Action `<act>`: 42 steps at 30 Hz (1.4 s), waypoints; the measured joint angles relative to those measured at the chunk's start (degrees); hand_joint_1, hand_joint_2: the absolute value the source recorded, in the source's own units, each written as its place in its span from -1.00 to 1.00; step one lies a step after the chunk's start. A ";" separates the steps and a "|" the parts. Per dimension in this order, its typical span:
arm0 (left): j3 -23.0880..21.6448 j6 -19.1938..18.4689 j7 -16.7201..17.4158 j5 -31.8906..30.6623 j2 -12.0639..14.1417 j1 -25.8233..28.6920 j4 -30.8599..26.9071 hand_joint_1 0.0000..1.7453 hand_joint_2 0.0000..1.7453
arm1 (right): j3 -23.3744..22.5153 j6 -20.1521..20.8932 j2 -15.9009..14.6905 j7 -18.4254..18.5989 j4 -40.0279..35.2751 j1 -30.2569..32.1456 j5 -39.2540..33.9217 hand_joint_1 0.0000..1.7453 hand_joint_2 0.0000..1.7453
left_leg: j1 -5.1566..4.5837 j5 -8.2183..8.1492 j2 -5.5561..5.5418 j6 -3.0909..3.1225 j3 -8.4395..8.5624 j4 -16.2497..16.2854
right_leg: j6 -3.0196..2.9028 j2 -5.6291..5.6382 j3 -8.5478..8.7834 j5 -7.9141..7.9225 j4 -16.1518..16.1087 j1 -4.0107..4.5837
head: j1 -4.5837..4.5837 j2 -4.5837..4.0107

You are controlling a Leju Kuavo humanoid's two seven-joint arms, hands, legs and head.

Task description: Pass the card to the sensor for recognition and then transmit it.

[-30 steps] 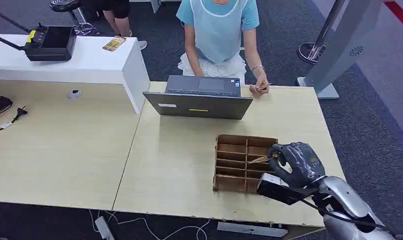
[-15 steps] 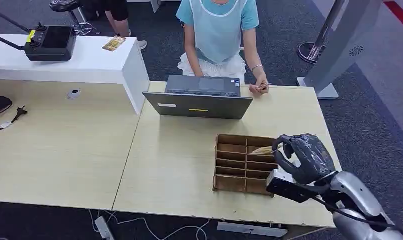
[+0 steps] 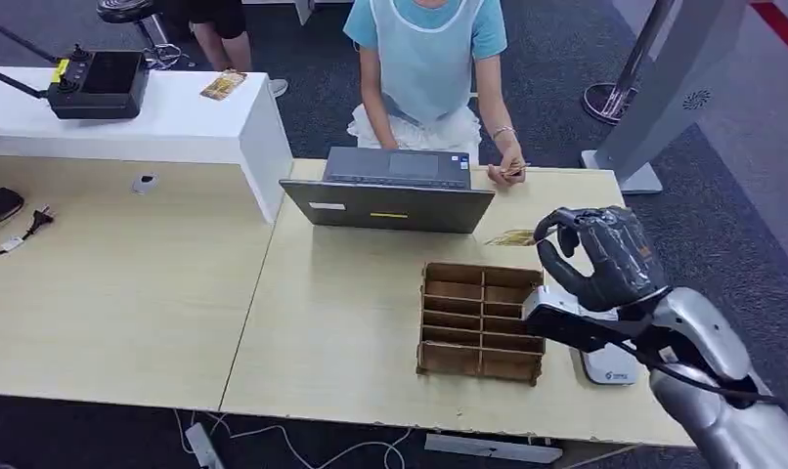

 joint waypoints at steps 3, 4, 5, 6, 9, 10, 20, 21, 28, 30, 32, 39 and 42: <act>0.02 0.00 0.00 0.00 0.00 0.00 0.00 -1.00 -1.00 | 0.48 0.28 1.03 0.09 0.62 -2.92 0.02 1.00 1.00 | 0.00 0.00 -0.01 0.00 0.01 0.00 | 0.00 -0.01 0.00 0.00 0.00 0.00 | 0.00 0.00; 0.02 0.00 0.00 0.00 0.00 0.00 0.00 -1.00 -1.00 | 0.72 0.31 1.40 0.18 0.81 -3.83 0.11 1.00 1.00 | 0.00 0.00 -0.03 0.00 0.01 0.00 | 0.00 -0.03 0.00 0.00 0.00 0.00 | 0.00 0.00; 0.04 0.00 0.00 0.00 0.00 0.01 0.00 -1.00 -1.00 | 0.96 0.28 1.69 0.26 0.99 -4.70 0.26 1.00 1.00 | 0.00 0.00 -0.02 0.00 0.00 0.00 | 0.00 -0.03 0.00 0.00 0.00 0.00 | 0.00 0.00; 0.04 0.00 0.00 0.00 0.00 0.00 0.00 -1.00 -1.00 | 1.20 0.28 2.08 0.44 1.25 -5.45 0.26 1.00 1.00 | 0.00 0.00 -0.02 0.00 0.00 0.00 | 0.00 -0.02 0.00 0.00 0.00 0.00 | 0.00 0.00; 0.04 0.00 0.02 -0.02 0.00 0.00 0.00 -1.00 -1.00 | 1.75 0.31 2.97 0.92 1.86 -7.81 0.41 1.00 1.00 | 0.00 0.01 -0.01 0.00 -0.01 0.00 | 0.00 -0.01 0.00 0.00 0.00 0.00 | 0.00 0.00; 0.07 0.00 0.09 -0.09 0.00 -0.01 0.00 -1.00 -1.00 | 2.01 0.35 3.35 1.16 2.19 -8.76 0.61 1.00 1.00 | 0.00 0.01 -0.01 0.00 -0.01 0.00 | 0.00 -0.01 0.00 0.00 0.00 0.00 | 0.00 0.00; 0.04 -0.18 0.26 -0.77 0.04 -0.04 0.00 -1.00 -1.00 | 5.31 4.85 7.94 5.84 8.71 -22.58 0.24 1.00 1.00 | 0.00 0.05 0.01 -0.02 -0.01 0.00 | -0.02 0.04 -0.01 0.04 0.02 0.00 | 0.02 0.00; 0.04 -0.17 0.26 -0.89 0.04 -0.04 0.00 -1.00 -1.00 | 5.99 5.55 8.74 6.51 10.09 -24.76 0.20 1.00 1.00 | 0.00 0.06 0.02 -0.03 0.01 0.00 | -0.02 0.04 -0.02 0.05 0.02 0.00 | 0.00 0.00; 0.04 -0.39 0.48 -1.53 0.15 -0.18 0.00 -1.00 -1.00 | 9.97 9.70 15.34 10.76 21.43 -37.97 -0.37 1.00 1.00 | 0.02 0.10 -0.01 -0.02 0.02 0.00 | -0.03 0.03 -0.02 0.08 0.04 0.01 | 0.02 0.00; 0.04 -0.57 0.55 -1.79 0.24 -0.18 0.00 -1.00 -1.00 | 10.78 10.34 17.25 11.56 24.99 -41.06 -0.72 1.00 1.00 | 0.02 0.10 0.00 -0.02 0.01 0.00 | -0.02 0.04 -0.03 0.08 0.05 0.02 | 0.02 0.00; 0.04 -0.77 0.59 -2.10 0.33 -0.24 0.00 -1.00 -1.00 | 11.50 10.43 18.85 12.07 28.51 -43.72 -0.87 1.00 1.00 | 0.02 0.10 -0.01 -0.02 0.01 0.00 | -0.02 0.03 -0.02 0.09 0.05 0.02 | 0.02 0.00; -0.55 -1.20 0.63 -3.34 0.59 -0.35 0.00 -1.00 -1.00 | 13.48 10.82 24.72 14.82 41.17 -51.44 1.07 1.00 1.00 | 0.00 0.10 0.01 -0.02 0.01 0.00 | 0.00 0.05 -0.02 0.10 0.04 0.00 | 0.00 0.00; -0.85 -1.40 0.63 -3.50 0.61 -0.41 0.00 -1.00 -1.00 | 13.95 11.04 26.54 15.52 45.80 -53.71 1.53 1.00 1.00 | 0.01 0.10 -0.01 -0.02 0.01 0.01 | 0.00 0.03 -0.02 0.10 0.04 0.00 | 0.02 0.00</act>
